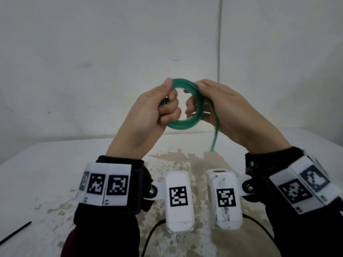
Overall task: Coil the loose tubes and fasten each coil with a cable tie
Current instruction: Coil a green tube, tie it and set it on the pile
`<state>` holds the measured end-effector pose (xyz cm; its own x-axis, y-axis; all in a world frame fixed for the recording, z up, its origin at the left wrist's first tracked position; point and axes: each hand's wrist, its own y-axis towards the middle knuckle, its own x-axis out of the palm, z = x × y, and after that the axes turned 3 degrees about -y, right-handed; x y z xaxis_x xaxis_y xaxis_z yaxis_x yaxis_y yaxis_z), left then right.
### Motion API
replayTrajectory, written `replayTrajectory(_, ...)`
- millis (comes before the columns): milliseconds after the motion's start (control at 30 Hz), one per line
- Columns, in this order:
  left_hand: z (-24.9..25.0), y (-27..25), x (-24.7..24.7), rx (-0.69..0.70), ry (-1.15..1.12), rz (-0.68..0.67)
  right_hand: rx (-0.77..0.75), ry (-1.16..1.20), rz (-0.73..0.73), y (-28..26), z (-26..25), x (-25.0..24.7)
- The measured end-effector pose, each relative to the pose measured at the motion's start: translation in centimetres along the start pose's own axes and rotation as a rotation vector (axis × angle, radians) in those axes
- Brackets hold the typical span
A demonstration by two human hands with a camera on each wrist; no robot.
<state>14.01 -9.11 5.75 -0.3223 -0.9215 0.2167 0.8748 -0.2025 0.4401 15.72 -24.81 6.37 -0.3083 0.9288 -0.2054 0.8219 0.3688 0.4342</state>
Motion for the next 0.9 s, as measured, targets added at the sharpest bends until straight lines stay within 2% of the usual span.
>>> replayTrajectory(167,0.4,0.2,-0.2,0.114,-0.121,0.113,0.036,0.083,-0.156,0.0,0.3,-0.8)
replayTrajectory(367,-0.6,0.5,1.0,0.148,-0.18,0.147,0.119,0.28,-0.101,0.0,0.3,-0.8)
replayTrajectory(567,-0.2,0.3,1.0,0.045,-0.197,0.048,0.066,0.418,-0.025,0.6,0.7,-0.2)
replayTrajectory(633,0.0,0.1,0.6,-0.01,-0.131,0.017,0.04,0.356,-0.039,0.6,0.7,-0.2)
replayTrajectory(767,-0.1,-0.1,0.3,-0.16,0.08,-0.025,0.004,0.013,-0.089,0.0,0.5,0.0)
replayTrajectory(900,0.2,-0.5,-0.3,-0.215,0.197,-0.088,0.022,-0.113,-0.12,-0.4,0.0,0.1)
